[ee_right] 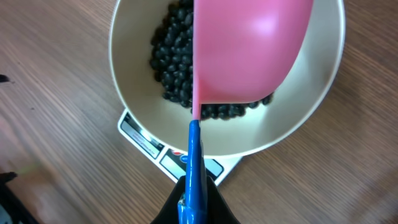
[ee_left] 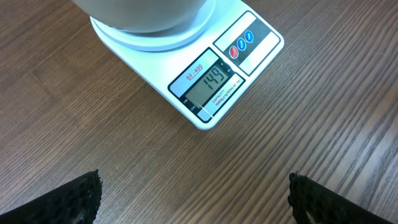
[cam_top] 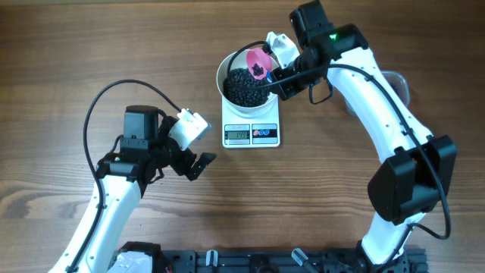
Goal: Scoop item into bowl and weigh 150g on scale
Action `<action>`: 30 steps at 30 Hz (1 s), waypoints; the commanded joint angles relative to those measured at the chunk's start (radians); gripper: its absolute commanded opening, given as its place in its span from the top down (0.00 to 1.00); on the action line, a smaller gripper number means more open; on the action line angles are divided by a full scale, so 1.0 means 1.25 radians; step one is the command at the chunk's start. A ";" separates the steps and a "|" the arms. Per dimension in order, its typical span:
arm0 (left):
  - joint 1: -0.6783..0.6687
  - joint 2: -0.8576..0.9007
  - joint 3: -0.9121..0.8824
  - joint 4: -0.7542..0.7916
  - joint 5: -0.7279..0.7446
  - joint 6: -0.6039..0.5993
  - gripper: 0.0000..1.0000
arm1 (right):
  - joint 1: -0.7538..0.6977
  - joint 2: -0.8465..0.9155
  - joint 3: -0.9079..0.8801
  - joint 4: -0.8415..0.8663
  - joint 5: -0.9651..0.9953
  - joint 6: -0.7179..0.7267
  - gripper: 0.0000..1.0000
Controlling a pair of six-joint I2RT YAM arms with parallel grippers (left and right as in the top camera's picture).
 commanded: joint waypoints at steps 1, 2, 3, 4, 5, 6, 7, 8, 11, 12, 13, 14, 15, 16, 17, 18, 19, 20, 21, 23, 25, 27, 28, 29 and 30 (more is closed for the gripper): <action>-0.005 -0.007 -0.008 0.002 0.015 0.013 0.00 | 0.021 0.009 0.019 0.001 0.071 -0.009 0.96; -0.005 -0.007 -0.008 0.002 0.015 0.013 0.00 | 0.027 0.009 0.019 0.002 0.087 -0.012 0.96; -0.005 -0.007 -0.008 0.002 0.015 0.013 0.00 | 0.034 0.009 0.019 0.003 0.094 -0.025 0.96; -0.005 -0.007 -0.008 0.002 0.015 0.013 0.00 | 0.038 0.009 0.019 0.005 0.101 -0.027 0.96; -0.005 -0.007 -0.008 0.002 0.016 0.013 0.00 | 0.043 0.009 0.019 0.007 0.111 -0.027 0.96; -0.005 -0.007 -0.008 0.002 0.015 0.013 0.00 | 0.048 0.009 0.019 0.009 0.125 -0.029 0.96; -0.005 -0.007 -0.008 0.002 0.015 0.013 0.00 | 0.055 0.009 0.019 0.011 0.153 -0.032 0.96; -0.005 -0.007 -0.008 0.002 0.015 0.013 0.00 | 0.059 0.009 0.019 0.012 0.168 -0.035 0.95; -0.005 -0.007 -0.008 0.002 0.015 0.013 0.00 | 0.067 0.009 0.019 0.014 0.189 -0.047 0.96; -0.005 -0.007 -0.008 0.002 0.015 0.013 0.00 | 0.067 0.009 0.019 0.014 0.192 -0.048 0.96; -0.005 -0.007 -0.008 0.002 0.015 0.013 0.00 | 0.067 0.009 0.019 0.014 0.200 -0.049 0.96; -0.005 -0.007 -0.008 0.002 0.016 0.013 0.00 | 0.067 0.009 0.019 0.015 0.212 -0.050 0.96; -0.005 -0.007 -0.008 0.002 0.015 0.013 0.00 | 0.067 0.009 0.019 0.014 0.224 -0.050 0.96; -0.005 -0.007 -0.008 0.002 0.015 0.013 0.00 | 0.067 0.009 0.019 0.015 0.231 -0.051 0.96; -0.005 -0.007 -0.008 0.002 0.015 0.013 0.00 | 0.067 0.009 0.019 0.015 0.232 -0.054 0.96; -0.005 -0.007 -0.008 0.002 0.015 0.013 0.00 | 0.067 0.009 0.019 0.015 0.232 -0.056 0.96; -0.005 -0.007 -0.008 0.002 0.015 0.013 0.00 | 0.067 0.009 0.019 0.017 0.230 -0.055 0.96; -0.005 -0.007 -0.008 0.002 0.015 0.013 0.00 | 0.067 0.009 0.019 0.018 0.219 -0.055 0.96; -0.005 -0.007 -0.008 0.002 0.015 0.013 0.00 | 0.067 0.009 0.019 0.020 0.190 -0.055 0.96; -0.005 -0.007 -0.008 0.002 0.015 0.013 0.00 | 0.066 0.009 0.019 0.027 0.097 -0.055 0.96; -0.005 -0.007 -0.008 0.002 0.016 0.013 0.00 | 0.063 0.009 0.019 0.032 0.035 -0.047 0.96; -0.005 -0.007 -0.008 0.002 0.015 0.013 0.00 | 0.057 0.009 0.019 0.033 -0.007 -0.047 0.96; -0.005 -0.007 -0.008 0.002 0.015 0.013 0.00 | 0.053 0.009 0.019 0.032 -0.024 -0.047 0.96; -0.005 -0.007 -0.008 0.002 0.016 0.013 0.00 | 0.048 0.009 0.019 0.032 -0.042 -0.047 0.96; -0.005 -0.007 -0.008 0.002 0.015 0.013 0.00 | 0.036 0.009 0.019 0.032 -0.075 -0.047 0.96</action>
